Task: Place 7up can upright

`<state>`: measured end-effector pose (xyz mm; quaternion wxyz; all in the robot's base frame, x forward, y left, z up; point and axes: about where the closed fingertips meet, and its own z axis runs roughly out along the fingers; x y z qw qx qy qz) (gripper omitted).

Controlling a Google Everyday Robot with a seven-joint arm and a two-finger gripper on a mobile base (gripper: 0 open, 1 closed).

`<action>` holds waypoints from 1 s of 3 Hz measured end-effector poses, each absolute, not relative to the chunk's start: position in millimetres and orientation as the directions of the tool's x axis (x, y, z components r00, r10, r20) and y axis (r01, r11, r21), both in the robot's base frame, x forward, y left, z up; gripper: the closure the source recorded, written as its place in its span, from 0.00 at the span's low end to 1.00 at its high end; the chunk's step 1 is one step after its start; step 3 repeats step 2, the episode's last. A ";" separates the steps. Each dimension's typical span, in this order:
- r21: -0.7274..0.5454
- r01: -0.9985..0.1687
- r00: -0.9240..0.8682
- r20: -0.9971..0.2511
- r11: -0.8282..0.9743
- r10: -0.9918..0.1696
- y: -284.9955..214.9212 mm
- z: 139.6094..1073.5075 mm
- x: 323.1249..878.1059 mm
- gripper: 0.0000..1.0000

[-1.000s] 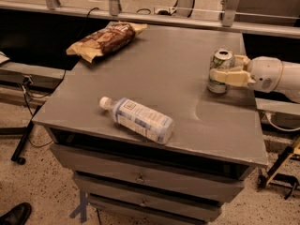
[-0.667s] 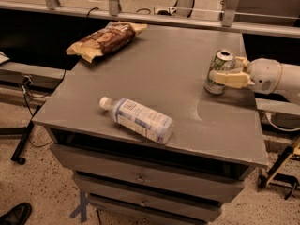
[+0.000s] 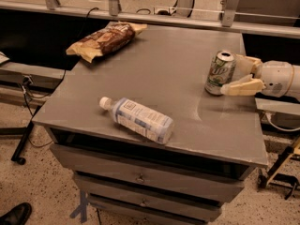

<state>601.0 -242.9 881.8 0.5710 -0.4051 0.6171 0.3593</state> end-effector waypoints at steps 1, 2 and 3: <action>-0.101 -0.888 0.019 -0.983 0.449 -0.183 -288.7 905.1 579.9 0.00; -0.160 -0.844 0.039 -0.970 0.512 -0.238 -333.7 928.3 555.5 0.00; -0.160 -0.844 0.039 -0.970 0.512 -0.238 -333.7 928.3 555.5 0.00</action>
Offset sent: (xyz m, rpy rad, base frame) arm -0.0789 -0.1555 0.0766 -0.2188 -0.1246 -0.2396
